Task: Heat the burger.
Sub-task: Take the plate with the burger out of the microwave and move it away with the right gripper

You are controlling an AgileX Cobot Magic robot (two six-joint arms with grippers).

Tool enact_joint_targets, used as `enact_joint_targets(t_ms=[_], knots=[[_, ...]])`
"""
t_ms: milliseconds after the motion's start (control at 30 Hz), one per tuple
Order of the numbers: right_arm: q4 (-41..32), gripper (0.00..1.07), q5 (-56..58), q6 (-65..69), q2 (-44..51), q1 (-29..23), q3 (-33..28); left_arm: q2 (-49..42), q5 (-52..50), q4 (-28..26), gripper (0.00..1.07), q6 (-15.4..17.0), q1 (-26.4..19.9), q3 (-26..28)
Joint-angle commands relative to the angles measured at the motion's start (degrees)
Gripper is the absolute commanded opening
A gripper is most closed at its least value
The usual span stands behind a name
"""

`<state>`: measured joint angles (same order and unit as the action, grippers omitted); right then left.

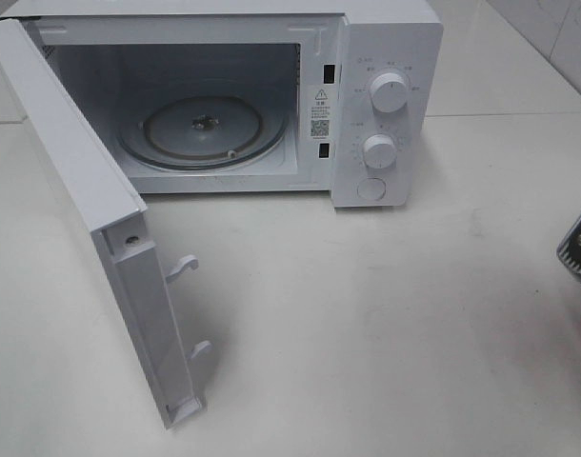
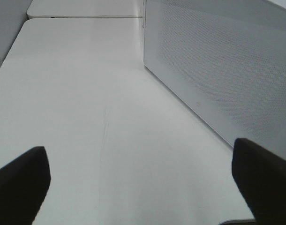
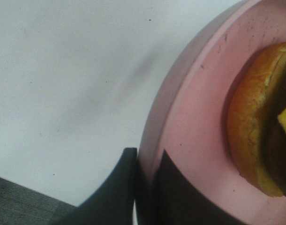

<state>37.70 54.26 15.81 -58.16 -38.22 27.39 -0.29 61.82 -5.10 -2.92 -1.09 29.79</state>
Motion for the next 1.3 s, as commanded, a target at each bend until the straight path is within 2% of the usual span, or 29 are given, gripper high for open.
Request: enact_joint_targets(t_ms=[33, 267, 333, 600, 667, 867, 1200, 1300], knots=[[5.1, 0.0, -0.8, 6.7, -4.4, 0.1, 0.3, -1.1, -0.6, 0.1, 0.98, 0.3, -0.1, -0.2], [8.0, 0.0, -1.1, 16.1, -11.9, 0.1, 0.3, -1.1, -0.6, 0.1, 0.98, 0.3, -0.1, -0.2], [8.6, 0.0, -2.3, 22.9, -16.4, 0.1, 0.3, -1.1, -0.6, 0.1, 0.98, 0.3, -0.1, -0.2], [9.2, 0.01, -6.2, 30.4, -23.0, 0.1, 0.3, -1.1, -0.6, 0.1, 0.98, 0.3, -0.1, -0.2], [11.1, 0.01, -7.7, 37.0, -26.9, 0.1, 0.3, -1.1, -0.6, 0.1, 0.98, 0.3, -0.1, -0.2], [13.9, 0.02, -8.0, 46.1, -32.4, 0.2, 0.3, -1.1, -0.6, 0.1, 0.98, 0.3, -0.1, -0.2], [14.3, 0.05, -12.3, 51.6, -40.2, 0.2, 0.5, -1.1, -0.6, 0.1, 0.98, 0.3, -0.1, -0.2], [14.6, 0.1, -12.7, 52.7, -41.3, 0.2, 1.6, -1.1, -0.6, 0.1, 0.98, 0.3, -0.1, -0.2]])
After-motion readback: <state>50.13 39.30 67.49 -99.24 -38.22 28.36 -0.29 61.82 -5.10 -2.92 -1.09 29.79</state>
